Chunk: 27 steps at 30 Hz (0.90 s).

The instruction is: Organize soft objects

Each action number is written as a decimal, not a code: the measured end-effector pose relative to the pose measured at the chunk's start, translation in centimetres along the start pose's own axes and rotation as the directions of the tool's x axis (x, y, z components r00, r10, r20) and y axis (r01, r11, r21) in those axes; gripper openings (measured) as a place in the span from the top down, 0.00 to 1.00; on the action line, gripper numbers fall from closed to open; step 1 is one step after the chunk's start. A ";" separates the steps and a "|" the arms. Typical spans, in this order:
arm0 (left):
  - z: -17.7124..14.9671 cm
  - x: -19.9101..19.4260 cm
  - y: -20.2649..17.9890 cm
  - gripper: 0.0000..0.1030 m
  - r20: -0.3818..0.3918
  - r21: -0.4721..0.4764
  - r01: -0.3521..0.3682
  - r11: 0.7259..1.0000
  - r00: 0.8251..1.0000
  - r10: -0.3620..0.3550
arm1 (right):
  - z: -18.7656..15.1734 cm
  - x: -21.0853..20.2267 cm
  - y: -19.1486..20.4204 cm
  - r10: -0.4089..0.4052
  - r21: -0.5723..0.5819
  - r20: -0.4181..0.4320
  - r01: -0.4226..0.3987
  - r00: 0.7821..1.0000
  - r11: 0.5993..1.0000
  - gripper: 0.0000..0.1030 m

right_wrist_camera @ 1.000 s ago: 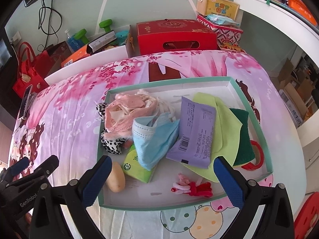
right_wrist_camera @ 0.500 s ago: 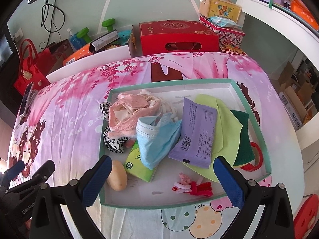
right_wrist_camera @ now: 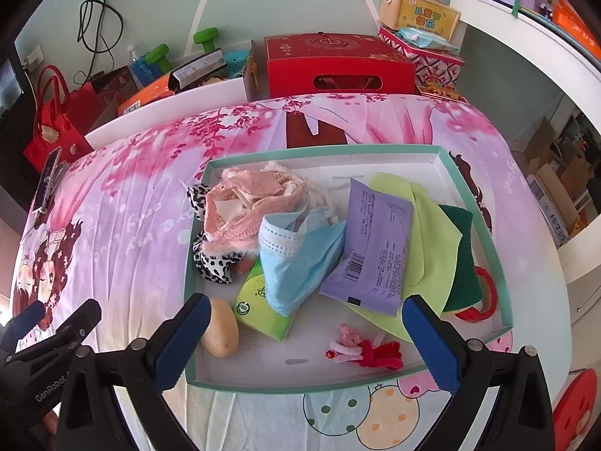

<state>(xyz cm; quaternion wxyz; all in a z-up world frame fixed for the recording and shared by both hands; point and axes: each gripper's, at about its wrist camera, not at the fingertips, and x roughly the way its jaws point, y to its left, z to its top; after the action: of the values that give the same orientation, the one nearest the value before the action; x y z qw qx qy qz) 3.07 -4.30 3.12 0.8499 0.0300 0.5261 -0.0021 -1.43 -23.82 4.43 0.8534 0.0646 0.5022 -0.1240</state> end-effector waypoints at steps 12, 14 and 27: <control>0.0 0.3 0.0 0.06 -0.011 -0.001 -0.004 1.000 1.000 0.004 | -0.1 0.2 0.1 -0.003 -0.005 -0.009 0.003 1.000 1.000 0.00; 0.0 0.3 0.0 0.06 -0.013 -0.001 -0.003 1.000 1.000 0.003 | -0.1 0.2 0.1 -0.004 -0.005 -0.011 0.004 1.000 1.000 0.00; -0.1 0.5 0.0 0.06 -0.017 -0.003 -0.018 1.000 1.000 0.017 | -0.1 0.4 0.1 -0.005 -0.006 -0.015 0.005 1.000 1.000 0.00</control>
<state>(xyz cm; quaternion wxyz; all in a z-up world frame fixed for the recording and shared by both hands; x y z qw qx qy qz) 3.25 -4.25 2.60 0.8454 0.0332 0.5331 0.0064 -1.31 -23.76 4.04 0.8495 0.0617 0.5090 -0.1242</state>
